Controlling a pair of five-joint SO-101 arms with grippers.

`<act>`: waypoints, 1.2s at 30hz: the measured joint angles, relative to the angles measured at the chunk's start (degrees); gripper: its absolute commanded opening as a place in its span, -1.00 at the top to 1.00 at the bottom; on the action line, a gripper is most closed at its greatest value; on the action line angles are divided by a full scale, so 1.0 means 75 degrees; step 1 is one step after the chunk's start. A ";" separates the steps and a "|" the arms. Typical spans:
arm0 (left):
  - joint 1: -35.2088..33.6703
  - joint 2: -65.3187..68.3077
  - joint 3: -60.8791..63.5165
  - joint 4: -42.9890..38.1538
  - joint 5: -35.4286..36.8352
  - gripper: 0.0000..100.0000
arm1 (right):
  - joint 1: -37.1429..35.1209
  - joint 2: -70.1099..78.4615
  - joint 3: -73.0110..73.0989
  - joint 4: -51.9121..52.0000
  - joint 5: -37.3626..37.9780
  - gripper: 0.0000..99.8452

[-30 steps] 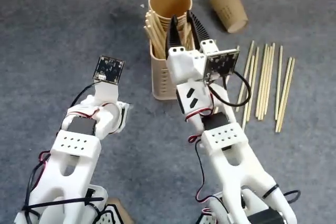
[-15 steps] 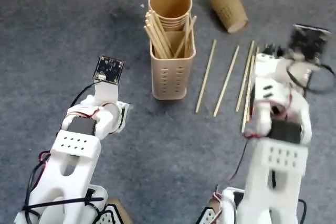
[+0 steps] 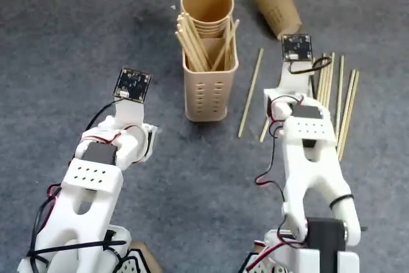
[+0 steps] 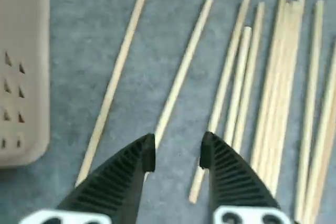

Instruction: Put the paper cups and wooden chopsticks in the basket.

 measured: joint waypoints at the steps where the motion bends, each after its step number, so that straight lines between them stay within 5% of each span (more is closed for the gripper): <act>1: 0.0000 0.0000 0.0000 0.0000 0.0000 0.59 | -0.0012 0.0129 0.0000 -0.0129 -0.0035 0.69; 20: 0.0000 0.0000 0.0000 0.0000 0.0000 0.59 | -0.0270 0.2379 -0.0035 -0.0633 -0.0105 0.70; 25: 0.0000 0.0000 0.0000 0.0000 0.0000 0.59 | -0.0293 0.2860 -0.0399 -0.0668 -0.0129 1.00; 36: 0.0000 0.0000 0.0000 0.0000 0.0000 0.59 | -0.0223 0.1899 -0.0551 -0.0668 -0.0129 0.99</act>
